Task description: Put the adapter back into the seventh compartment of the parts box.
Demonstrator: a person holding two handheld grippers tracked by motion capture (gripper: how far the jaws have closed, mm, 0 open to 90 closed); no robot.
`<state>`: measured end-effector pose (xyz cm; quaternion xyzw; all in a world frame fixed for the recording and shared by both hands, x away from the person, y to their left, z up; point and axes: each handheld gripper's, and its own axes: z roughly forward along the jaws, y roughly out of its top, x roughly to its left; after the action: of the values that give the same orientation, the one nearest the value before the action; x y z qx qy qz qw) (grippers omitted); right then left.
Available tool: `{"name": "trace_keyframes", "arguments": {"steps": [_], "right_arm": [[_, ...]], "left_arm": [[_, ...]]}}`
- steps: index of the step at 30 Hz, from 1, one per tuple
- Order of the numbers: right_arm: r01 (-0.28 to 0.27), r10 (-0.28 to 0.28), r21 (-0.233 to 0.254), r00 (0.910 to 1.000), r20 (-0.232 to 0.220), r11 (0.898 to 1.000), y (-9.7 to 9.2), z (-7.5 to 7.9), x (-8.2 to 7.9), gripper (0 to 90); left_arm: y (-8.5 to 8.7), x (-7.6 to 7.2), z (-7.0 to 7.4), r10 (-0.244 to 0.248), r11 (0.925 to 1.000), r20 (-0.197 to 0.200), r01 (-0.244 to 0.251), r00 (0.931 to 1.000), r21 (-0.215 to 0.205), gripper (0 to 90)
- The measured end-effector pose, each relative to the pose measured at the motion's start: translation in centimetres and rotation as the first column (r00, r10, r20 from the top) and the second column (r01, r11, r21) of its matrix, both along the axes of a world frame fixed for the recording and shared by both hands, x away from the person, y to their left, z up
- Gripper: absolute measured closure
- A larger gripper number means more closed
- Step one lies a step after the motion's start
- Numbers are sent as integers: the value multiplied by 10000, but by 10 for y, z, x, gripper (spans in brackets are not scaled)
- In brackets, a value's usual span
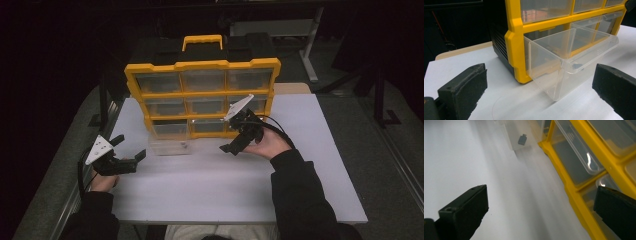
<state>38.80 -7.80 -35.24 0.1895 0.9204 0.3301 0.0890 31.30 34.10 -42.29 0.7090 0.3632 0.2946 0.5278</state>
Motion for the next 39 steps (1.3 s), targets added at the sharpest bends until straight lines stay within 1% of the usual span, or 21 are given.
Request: {"name": "trace_keyframes", "arguments": {"steps": [6, 7, 11, 16, 17, 18, 19, 28, 32, 39], "right_arm": [[266, -265, 134, 9996, -54, 9996, -14, -6, -4, 0], [266, -265, 134, 9996, -54, 9996, -14, -6, -4, 0], [459, -457, 341, 9989, -52, 9984, -27, -10, -7, 0], [623, -621, 385, 9980, -70, 9973, -36, -13, -9, 0], [695, -693, 432, 9976, -68, 9966, -40, -14, -11, 0], [695, -693, 432, 9976, -68, 9966, -40, -14, -11, 0], [777, -775, 461, 9970, -65, 9959, -45, -15, -12, 0], [1019, -1011, 581, 9947, -171, 9931, -58, -21, -15, 0], [1169, -1159, 637, 9931, -195, 9911, -65, -24, -18, 0], [1472, -1460, 911, 9891, -189, 9849, -79, -28, -23, 0]], "left_arm": [[0, 0, 0, -4, 10000, 7, 4, 10000, 27, 0], [0, 0, 0, -4, 10000, 7, 4, 10000, 27, 0], [0, 0, 0, 3, 10000, 5, -3, 10000, 37, 0], [0, 0, 0, -7, 10000, 2, 7, 10000, 52, 0], [0, 0, 0, -6, 10000, -3, 6, 10000, 52, 0], [0, 0, 0, -6, 10000, -3, 6, 10000, 52, 0], [0, 0, 0, -1, 10000, -3, 1, 10000, 55, 0], [0, 0, 0, -7, 10000, -11, 7, 10000, 69, 0], [0, 0, -1, -15, 10000, -14, 15, 10000, 97, 0], [-1, 0, -1, -12, 9999, -35, 13, 10000, 105, 0]]}}
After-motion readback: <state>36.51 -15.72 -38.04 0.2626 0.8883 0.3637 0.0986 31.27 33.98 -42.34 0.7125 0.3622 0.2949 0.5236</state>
